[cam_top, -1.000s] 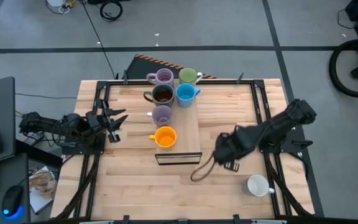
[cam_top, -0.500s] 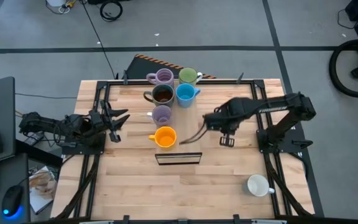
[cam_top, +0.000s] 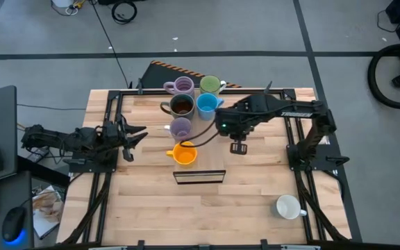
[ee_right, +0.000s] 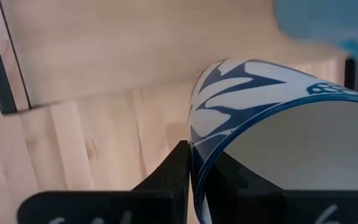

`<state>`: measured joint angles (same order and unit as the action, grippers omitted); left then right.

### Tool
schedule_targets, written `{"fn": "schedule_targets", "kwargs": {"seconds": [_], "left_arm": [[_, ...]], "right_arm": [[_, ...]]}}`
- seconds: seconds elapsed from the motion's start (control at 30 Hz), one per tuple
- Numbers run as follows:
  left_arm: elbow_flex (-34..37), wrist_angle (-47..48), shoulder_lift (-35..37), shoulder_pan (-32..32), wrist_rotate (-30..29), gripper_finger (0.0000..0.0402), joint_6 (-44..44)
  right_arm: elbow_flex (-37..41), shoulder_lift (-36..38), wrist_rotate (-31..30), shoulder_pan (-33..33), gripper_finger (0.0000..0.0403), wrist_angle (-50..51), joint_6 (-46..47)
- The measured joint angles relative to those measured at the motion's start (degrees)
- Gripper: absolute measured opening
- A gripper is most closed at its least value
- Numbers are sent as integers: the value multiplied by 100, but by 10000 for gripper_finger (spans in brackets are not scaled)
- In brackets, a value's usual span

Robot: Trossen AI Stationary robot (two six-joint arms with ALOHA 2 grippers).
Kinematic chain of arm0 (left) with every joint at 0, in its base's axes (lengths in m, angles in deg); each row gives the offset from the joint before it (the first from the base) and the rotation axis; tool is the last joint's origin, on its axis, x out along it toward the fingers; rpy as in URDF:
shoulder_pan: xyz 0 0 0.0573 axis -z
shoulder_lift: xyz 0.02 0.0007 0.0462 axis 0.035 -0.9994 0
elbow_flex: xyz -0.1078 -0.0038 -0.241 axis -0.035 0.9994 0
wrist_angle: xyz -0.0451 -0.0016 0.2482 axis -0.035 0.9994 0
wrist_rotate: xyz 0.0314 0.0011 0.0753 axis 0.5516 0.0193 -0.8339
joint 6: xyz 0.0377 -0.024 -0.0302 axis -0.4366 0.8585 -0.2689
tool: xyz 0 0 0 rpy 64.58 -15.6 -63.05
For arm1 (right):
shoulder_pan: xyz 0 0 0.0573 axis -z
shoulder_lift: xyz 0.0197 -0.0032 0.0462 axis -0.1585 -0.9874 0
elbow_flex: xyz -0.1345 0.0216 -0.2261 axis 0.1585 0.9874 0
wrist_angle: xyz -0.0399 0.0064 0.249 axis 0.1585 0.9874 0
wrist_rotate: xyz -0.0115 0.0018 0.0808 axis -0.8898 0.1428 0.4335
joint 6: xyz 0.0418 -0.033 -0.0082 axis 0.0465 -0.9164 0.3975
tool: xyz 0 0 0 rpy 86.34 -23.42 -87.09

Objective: Place coffee mugs
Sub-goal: Put the white patterned mug on the shelf

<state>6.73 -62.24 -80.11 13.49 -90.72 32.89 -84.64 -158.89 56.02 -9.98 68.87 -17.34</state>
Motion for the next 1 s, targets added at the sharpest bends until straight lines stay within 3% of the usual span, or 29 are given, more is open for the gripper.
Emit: {"fn": "schedule_targets", "kwargs": {"seconds": [0.4,1.0], "left_arm": [[-2,31,-1,0,-1,114,104],[-3,22,1,0,-1,114,109]], "right_arm": [[-1331,-1013,360,154,39,1,-557],[-1423,-1323,470,404,44,-211,-881]]}}
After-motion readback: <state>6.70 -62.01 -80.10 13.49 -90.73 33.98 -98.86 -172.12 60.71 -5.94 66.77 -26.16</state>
